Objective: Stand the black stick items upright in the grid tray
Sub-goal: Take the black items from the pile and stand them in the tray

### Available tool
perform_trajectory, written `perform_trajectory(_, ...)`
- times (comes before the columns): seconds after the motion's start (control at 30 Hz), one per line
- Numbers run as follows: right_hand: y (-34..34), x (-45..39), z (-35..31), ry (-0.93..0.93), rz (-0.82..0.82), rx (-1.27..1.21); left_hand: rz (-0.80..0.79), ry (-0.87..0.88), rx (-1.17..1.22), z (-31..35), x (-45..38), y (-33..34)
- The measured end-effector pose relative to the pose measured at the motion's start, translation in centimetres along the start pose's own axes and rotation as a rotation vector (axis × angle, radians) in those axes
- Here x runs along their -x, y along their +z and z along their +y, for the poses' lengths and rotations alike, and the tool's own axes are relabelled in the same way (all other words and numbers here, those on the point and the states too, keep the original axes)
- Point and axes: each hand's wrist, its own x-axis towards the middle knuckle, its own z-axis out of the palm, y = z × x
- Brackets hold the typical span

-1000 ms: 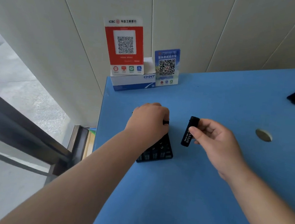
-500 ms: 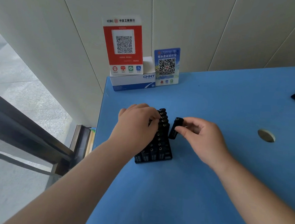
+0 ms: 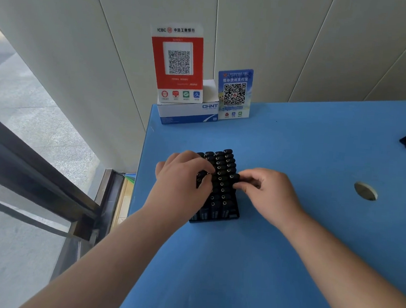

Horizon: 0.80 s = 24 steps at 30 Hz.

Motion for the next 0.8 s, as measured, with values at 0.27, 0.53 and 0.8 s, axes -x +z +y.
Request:
perform_trajectory(0.27, 0.5, 0.4, -0.2, 0.071, -0.013, 0.013, -0.002, 0.026, 0.007, -0.2, 0.8, -0.6)
perform_trajectory(0.53, 0.1, 1.1, 0.3, 0.214, -0.006, 0.078, -0.051, 0.060, -0.076, -0.6, 1.0, -1.4)
perform_trajectory(0.8, -3.6, 5.4, -0.4, 0.224, 0.100, 0.194, -0.092, 0.170, -0.117, 0.7, 1.0, -1.5)
